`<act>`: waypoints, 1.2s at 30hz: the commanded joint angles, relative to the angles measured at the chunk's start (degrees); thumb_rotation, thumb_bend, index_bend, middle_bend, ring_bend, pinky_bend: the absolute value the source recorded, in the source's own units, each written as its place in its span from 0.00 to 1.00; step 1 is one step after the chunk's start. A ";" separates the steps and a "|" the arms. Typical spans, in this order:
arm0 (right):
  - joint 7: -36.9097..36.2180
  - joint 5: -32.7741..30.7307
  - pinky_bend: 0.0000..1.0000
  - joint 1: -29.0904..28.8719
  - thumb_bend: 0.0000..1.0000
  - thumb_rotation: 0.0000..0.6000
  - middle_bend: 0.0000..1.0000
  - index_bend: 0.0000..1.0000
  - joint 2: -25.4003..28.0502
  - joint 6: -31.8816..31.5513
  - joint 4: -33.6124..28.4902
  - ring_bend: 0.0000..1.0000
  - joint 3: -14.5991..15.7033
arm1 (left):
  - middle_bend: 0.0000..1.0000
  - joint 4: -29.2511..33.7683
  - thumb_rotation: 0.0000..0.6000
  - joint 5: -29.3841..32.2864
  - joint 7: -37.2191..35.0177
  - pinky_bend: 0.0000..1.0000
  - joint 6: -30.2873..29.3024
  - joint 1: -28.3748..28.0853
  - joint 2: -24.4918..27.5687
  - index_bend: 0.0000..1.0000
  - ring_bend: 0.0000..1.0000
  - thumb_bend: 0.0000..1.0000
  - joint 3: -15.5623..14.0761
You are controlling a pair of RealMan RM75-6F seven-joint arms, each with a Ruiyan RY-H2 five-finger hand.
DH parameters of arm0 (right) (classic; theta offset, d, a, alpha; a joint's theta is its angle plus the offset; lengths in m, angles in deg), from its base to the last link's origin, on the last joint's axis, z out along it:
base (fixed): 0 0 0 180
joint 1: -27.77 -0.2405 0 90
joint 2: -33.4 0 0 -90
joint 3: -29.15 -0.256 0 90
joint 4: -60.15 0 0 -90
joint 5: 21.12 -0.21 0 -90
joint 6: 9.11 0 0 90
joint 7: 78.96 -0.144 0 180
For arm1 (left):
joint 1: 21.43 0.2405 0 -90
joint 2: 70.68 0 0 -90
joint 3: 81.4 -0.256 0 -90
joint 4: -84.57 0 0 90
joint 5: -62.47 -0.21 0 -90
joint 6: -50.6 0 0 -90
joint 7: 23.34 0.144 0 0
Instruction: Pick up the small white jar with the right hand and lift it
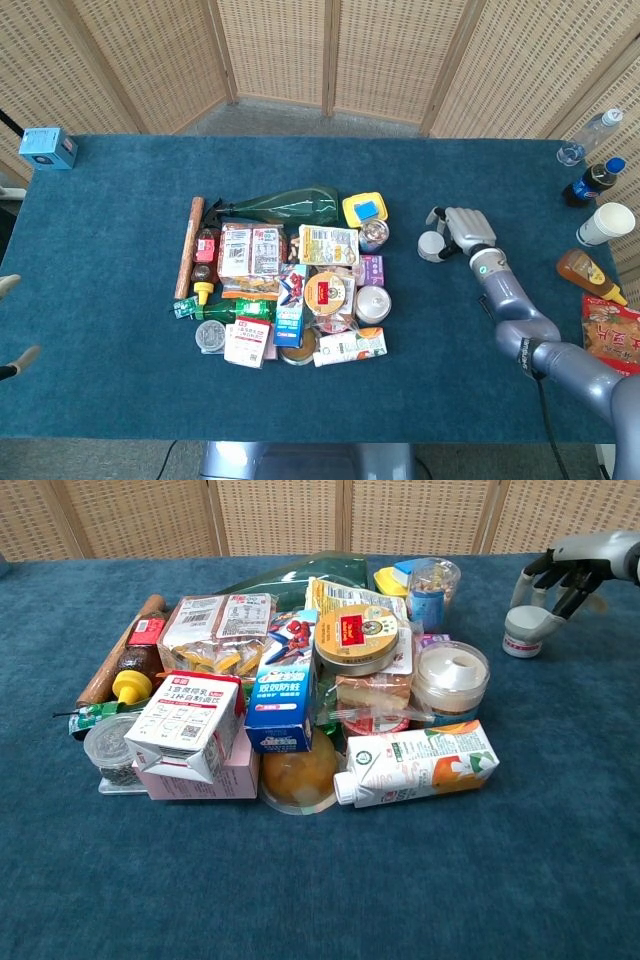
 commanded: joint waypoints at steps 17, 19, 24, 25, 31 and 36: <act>-3.31 -1.30 0.95 5.70 0.11 1.00 0.71 0.48 6.08 -7.26 -7.59 0.90 -2.86 | 0.24 -0.64 1.00 -0.30 -0.38 0.00 0.67 -0.34 -0.54 0.15 0.16 0.00 0.08; -3.67 -1.20 0.95 6.47 0.11 1.00 0.71 0.48 7.65 -8.86 -9.84 0.90 -3.54 | 0.23 -0.68 1.00 -0.51 -0.40 0.00 0.61 -0.33 -0.62 0.15 0.16 0.00 0.05; -4.93 -1.79 0.95 8.32 0.11 1.00 0.71 0.48 11.42 -12.37 -15.96 0.91 -5.58 | 0.23 -0.85 1.00 -1.05 -0.48 0.00 0.54 -0.29 -0.87 0.15 0.16 0.00 -0.12; -5.30 -2.16 0.95 8.79 0.11 1.00 0.71 0.49 12.37 -13.30 -17.70 0.91 -6.24 | 0.23 -0.91 1.00 -1.15 -0.55 0.00 0.51 -0.27 -0.91 0.15 0.16 0.00 -0.15; -6.40 -3.33 0.95 10.93 0.11 1.00 0.72 0.49 17.02 -18.04 -26.26 0.93 -9.21 | 0.23 -1.35 1.00 -1.39 -0.97 0.00 0.40 -0.18 -1.02 0.15 0.16 0.00 -0.25; -7.78 -3.58 0.95 12.34 0.11 1.00 0.72 0.49 19.85 -20.27 -31.96 0.93 -10.82 | 0.23 -1.60 1.00 -1.59 -1.22 0.00 0.49 -0.23 -1.23 0.15 0.16 0.00 -0.30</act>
